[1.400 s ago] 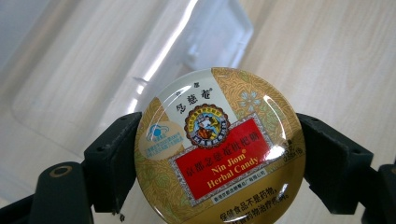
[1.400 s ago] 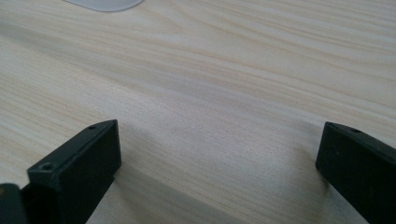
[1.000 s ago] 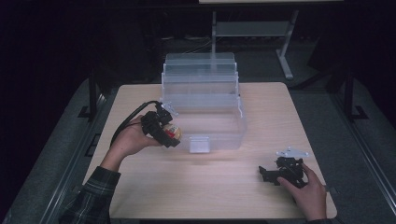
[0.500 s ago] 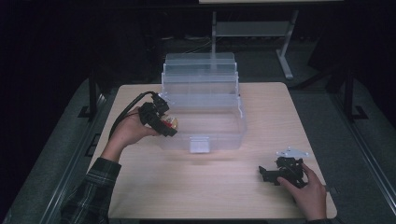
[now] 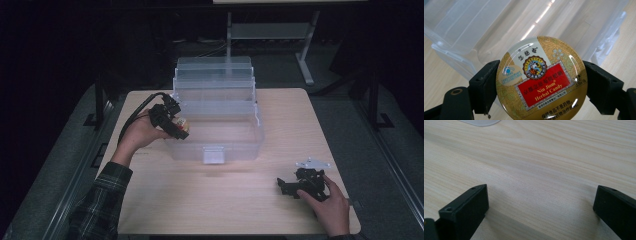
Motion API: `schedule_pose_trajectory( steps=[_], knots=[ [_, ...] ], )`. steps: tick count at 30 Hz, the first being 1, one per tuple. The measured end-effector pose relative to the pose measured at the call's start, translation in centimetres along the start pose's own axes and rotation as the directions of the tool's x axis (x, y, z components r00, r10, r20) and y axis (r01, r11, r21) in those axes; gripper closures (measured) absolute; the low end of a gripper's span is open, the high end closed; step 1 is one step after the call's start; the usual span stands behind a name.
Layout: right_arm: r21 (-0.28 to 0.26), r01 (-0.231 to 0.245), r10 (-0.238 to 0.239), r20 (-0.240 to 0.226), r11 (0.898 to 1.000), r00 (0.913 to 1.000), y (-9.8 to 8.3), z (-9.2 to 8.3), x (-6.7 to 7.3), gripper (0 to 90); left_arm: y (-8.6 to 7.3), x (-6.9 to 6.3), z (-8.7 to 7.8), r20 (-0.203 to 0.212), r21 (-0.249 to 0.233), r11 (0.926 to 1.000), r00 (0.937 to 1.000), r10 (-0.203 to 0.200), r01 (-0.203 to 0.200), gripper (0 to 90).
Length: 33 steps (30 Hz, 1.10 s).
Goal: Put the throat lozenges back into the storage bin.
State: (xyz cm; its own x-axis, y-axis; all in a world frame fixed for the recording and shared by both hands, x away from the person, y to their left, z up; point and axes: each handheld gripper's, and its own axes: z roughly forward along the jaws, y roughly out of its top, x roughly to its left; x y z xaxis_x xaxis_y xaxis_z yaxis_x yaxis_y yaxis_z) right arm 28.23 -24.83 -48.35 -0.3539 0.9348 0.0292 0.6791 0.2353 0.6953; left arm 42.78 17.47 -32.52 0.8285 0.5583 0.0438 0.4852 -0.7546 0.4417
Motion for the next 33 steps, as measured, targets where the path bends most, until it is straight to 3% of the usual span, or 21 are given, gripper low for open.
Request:
schedule_pose_trajectory(
  steps=[15, 25, 33],
  knots=[
    [0.000, 0.000, 0.000, 0.000, 1.000, 1.0000, 0.0, 0.0, 0.0, 0.0, -0.2, 1.1, 1.6, -0.029, 0.041, 0.9991, 0.9995, -0.012, 0.014, 19.5],
    [0.000, 0.001, -0.001, 0.000, 1.000, 1.0000, 0.0, 0.0, 0.0, 0.0, -0.2, 1.1, 2.0, -0.023, 0.037, 0.9992, 0.9996, -0.015, 0.016, 19.5],
    [0.000, 0.001, -0.001, 0.000, 1.000, 1.0000, 0.0, 0.0, 0.0, 0.0, -0.9, 1.4, 2.5, -0.009, 0.031, 0.9987, 0.9992, -0.039, 0.039, 19.4]
  ],
)
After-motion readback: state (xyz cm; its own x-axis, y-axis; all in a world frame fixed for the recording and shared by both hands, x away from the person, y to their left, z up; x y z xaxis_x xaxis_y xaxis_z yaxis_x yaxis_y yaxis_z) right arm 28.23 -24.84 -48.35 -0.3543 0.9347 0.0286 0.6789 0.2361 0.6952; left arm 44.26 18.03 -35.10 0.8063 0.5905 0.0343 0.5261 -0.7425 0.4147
